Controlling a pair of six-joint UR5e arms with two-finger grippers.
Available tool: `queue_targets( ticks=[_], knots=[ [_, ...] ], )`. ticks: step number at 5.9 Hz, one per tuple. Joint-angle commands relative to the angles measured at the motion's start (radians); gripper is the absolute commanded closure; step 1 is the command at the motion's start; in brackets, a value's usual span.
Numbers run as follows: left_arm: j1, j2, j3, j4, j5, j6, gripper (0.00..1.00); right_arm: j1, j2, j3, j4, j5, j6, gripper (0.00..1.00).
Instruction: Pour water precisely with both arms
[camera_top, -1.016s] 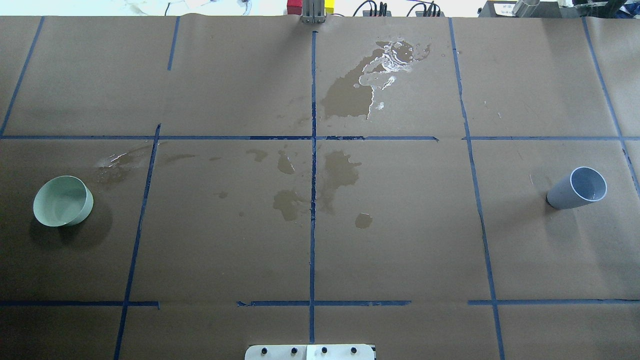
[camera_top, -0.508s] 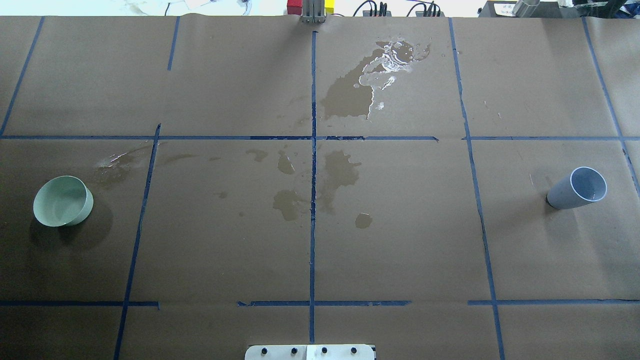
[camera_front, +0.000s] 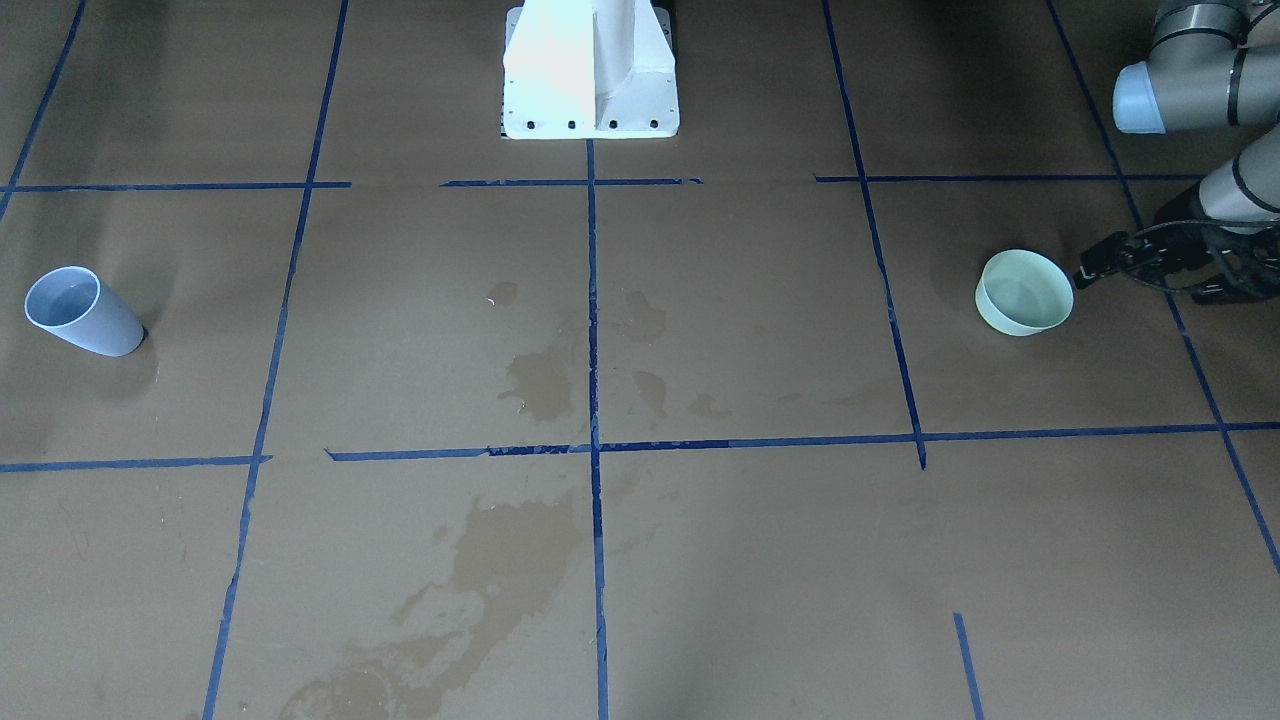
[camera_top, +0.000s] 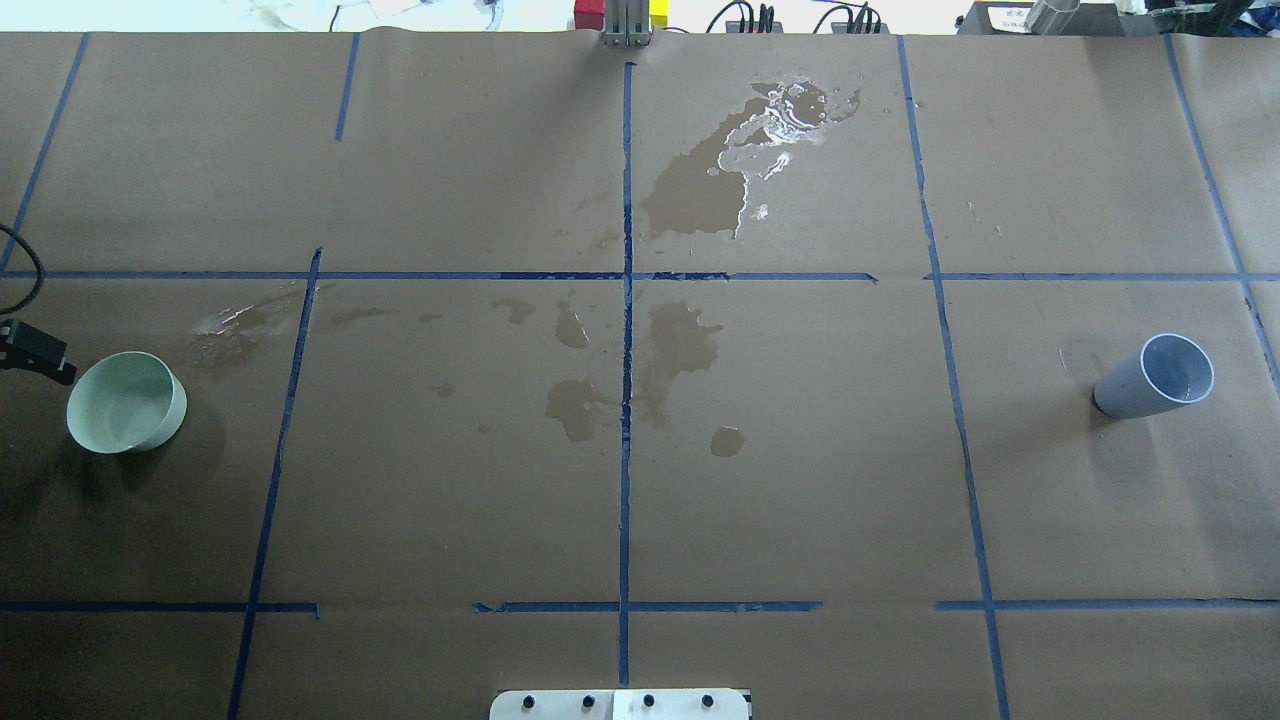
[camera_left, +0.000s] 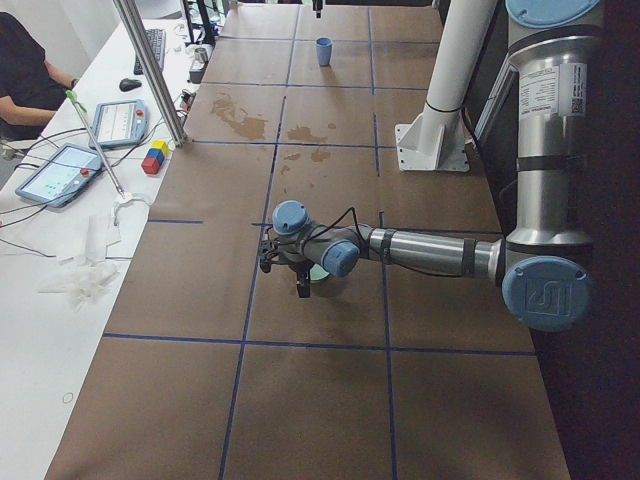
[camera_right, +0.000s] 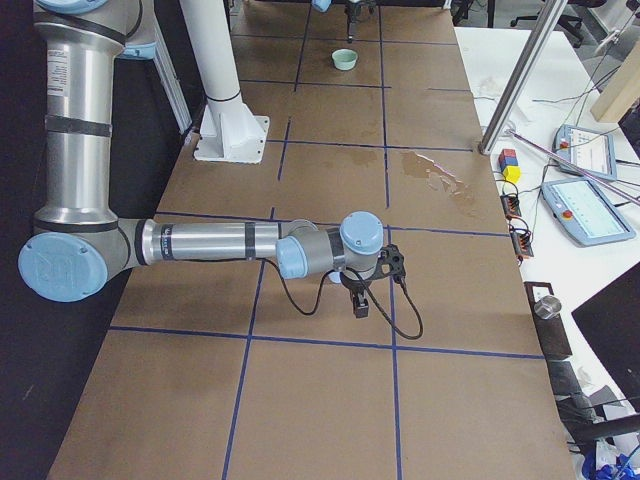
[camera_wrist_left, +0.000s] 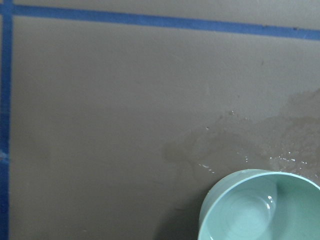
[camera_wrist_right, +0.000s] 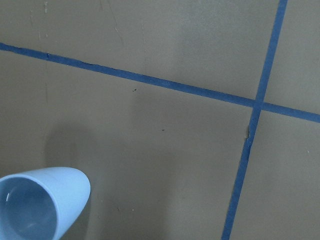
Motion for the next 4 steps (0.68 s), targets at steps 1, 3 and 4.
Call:
queue_targets(
  ticks=[1,3,4],
  knots=[
    [0.057,0.003,0.018,-0.006,0.001,-0.009,0.0,-0.002,-0.001,-0.007,0.001,0.002,0.0,0.0],
    [0.074,-0.002,0.058,-0.024,0.003,-0.008,0.0,-0.002,0.0,-0.011,-0.001,0.002,0.0,0.0],
    [0.074,0.0,0.095,-0.103,0.0,-0.011,0.01,-0.002,0.0,-0.008,0.001,0.003,0.0,0.0]
  ],
)
